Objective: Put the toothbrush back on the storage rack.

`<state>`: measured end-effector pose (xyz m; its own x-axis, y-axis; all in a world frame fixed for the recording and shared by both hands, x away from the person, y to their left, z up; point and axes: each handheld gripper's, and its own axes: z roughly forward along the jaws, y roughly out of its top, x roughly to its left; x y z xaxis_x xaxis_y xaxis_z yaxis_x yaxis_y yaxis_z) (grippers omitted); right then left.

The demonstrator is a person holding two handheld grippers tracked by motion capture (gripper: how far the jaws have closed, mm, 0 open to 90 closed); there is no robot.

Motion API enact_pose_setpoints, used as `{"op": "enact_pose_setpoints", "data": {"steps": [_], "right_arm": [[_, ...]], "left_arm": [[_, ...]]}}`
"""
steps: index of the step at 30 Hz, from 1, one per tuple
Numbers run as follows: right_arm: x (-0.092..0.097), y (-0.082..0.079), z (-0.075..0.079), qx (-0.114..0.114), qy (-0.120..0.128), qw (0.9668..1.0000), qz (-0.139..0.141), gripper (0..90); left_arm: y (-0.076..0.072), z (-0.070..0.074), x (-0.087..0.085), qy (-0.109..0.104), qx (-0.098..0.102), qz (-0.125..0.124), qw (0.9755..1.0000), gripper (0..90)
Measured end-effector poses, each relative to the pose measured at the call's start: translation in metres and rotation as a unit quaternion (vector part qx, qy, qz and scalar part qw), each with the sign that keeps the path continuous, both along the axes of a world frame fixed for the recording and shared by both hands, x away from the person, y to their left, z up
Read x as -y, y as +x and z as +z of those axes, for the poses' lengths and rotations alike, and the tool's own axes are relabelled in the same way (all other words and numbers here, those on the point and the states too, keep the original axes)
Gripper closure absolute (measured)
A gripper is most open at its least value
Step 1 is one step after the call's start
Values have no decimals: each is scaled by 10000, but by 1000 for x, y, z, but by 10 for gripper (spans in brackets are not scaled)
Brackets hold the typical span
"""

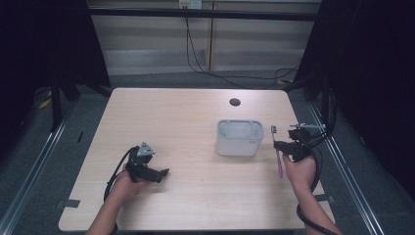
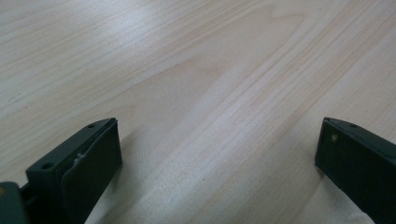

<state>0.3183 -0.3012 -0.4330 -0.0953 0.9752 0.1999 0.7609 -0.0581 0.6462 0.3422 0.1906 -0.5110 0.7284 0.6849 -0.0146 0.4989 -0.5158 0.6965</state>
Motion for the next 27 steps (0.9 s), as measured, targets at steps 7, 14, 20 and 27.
{"op": "enact_pose_setpoints", "data": {"steps": [7, 14, 20, 27], "right_arm": [[-2, -1, 12, 267, 13, 9996, 0, 807], [-5, -1, 27, 624, -15, 9980, 58, 807], [-13, 0, 39, 959, -78, 9953, 119, 807], [-20, 8, 46, 1084, -66, 9939, 166, 807]], "left_arm": [[0, 0, 0, 9, 21, 8, 10000, 1], [0, 0, 0, 17, 20, 2, 10000, 1], [0, 0, 0, 17, 21, 3, 10000, 1], [0, 0, 0, 16, 15, 7, 10000, 1]]}}
